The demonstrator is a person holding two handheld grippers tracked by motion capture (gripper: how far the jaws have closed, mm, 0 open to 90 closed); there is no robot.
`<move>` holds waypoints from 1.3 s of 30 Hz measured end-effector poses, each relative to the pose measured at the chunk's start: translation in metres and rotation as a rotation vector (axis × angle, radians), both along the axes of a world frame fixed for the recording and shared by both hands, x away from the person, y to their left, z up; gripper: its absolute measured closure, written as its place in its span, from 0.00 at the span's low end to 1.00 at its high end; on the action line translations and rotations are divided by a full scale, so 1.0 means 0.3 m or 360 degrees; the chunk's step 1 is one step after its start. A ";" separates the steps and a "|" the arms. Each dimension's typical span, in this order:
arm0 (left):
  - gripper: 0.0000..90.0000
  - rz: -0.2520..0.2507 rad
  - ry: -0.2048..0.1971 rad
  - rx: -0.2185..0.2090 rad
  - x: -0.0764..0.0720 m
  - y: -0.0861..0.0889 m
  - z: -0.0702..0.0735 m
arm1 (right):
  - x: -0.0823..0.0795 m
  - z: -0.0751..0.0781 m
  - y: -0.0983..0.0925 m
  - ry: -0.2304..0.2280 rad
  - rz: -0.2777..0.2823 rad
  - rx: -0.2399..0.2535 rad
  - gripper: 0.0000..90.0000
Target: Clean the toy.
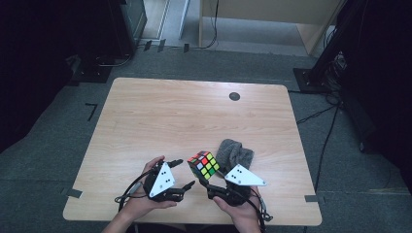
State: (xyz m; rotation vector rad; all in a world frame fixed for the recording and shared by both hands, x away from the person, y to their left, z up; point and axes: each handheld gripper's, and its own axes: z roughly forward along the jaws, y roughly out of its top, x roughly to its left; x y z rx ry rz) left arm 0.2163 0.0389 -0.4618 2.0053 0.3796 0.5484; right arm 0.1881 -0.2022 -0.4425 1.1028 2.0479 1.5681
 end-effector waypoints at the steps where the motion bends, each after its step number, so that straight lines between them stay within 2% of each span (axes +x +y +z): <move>1: 0.25 0.0002 -0.0030 -0.0003 -0.004 0.001 0.001 | -0.001 0.001 0.006 0.0025 0.0004 0.0010 0.38; 5: 0.25 -0.0001 -0.0100 -0.0008 -0.014 0.001 0.004 | -0.006 0.001 0.029 0.0129 0.0038 0.0070 0.38; 10: 0.28 -0.0043 -0.0209 0.0064 -0.035 -0.012 0.000 | -0.014 0.002 0.055 0.0190 0.0075 0.0095 0.38; 16: 0.34 -0.0038 -0.0280 0.0061 -0.042 -0.012 0.000 | -0.016 0.000 0.060 0.0256 0.0085 0.0148 0.38; 21: 0.35 -0.0046 -0.0299 0.0078 -0.042 -0.007 -0.003 | -0.007 -0.010 0.056 0.0329 0.0093 0.0224 0.38; 26: 0.35 -0.0057 -0.0301 0.0094 -0.040 -0.009 -0.006 | 0.001 -0.019 0.051 0.0385 0.0100 0.0252 0.38; 30: 0.33 -0.0093 -0.0278 0.0085 -0.037 -0.002 -0.008 | -0.002 -0.015 0.052 0.0409 0.0105 0.0235 0.38; 34: 0.31 -0.0113 -0.0287 0.0090 -0.042 -0.009 -0.010 | 0.001 -0.021 0.058 0.0445 0.0112 0.0217 0.38; 39: 0.36 -0.0120 -0.0301 0.0112 -0.047 -0.015 -0.012 | 0.008 -0.025 0.052 0.0468 0.0123 0.0218 0.38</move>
